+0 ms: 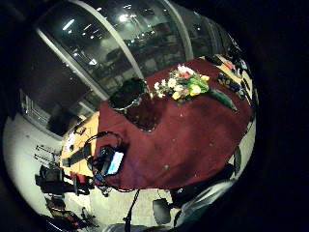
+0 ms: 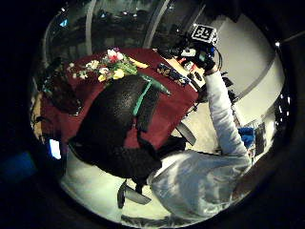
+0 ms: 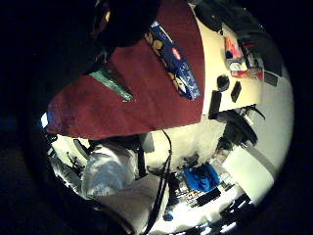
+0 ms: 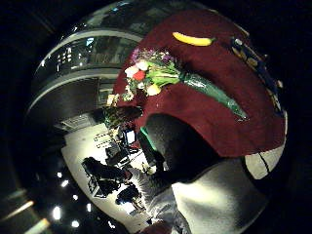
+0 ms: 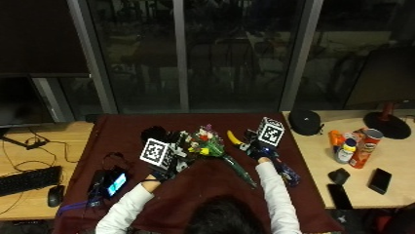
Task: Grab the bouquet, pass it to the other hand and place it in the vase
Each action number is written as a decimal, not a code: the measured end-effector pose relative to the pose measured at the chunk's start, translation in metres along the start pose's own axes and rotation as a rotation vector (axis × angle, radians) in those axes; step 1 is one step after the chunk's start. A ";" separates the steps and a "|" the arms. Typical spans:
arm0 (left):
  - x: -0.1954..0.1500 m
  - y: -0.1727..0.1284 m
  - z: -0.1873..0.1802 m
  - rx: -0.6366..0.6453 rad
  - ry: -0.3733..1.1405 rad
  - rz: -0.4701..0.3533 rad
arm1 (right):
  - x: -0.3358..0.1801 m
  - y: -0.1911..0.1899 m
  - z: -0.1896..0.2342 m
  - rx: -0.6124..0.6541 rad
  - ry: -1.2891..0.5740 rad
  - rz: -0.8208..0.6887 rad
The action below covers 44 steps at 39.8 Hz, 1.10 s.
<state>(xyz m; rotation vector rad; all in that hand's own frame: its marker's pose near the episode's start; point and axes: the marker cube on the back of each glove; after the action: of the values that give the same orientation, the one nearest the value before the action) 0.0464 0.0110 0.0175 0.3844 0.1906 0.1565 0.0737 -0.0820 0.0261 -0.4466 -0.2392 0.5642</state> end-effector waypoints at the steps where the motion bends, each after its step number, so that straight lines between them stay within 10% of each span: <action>1: -0.001 0.000 0.002 -0.001 0.000 -0.001 | 0.001 -0.011 0.002 0.065 0.000 -0.056; 16: -0.004 -0.003 0.015 -0.050 0.009 -0.016 | 0.027 -0.072 0.086 0.021 -0.025 -0.032; 44: -0.017 0.003 0.020 -0.151 0.082 -0.065 | 0.004 -0.047 0.141 0.165 0.193 -0.040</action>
<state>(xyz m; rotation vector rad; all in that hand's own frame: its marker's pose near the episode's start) 0.0338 0.0038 0.0395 0.2211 0.2699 0.1215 0.0510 -0.0674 0.1729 -0.3325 -0.0167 0.4939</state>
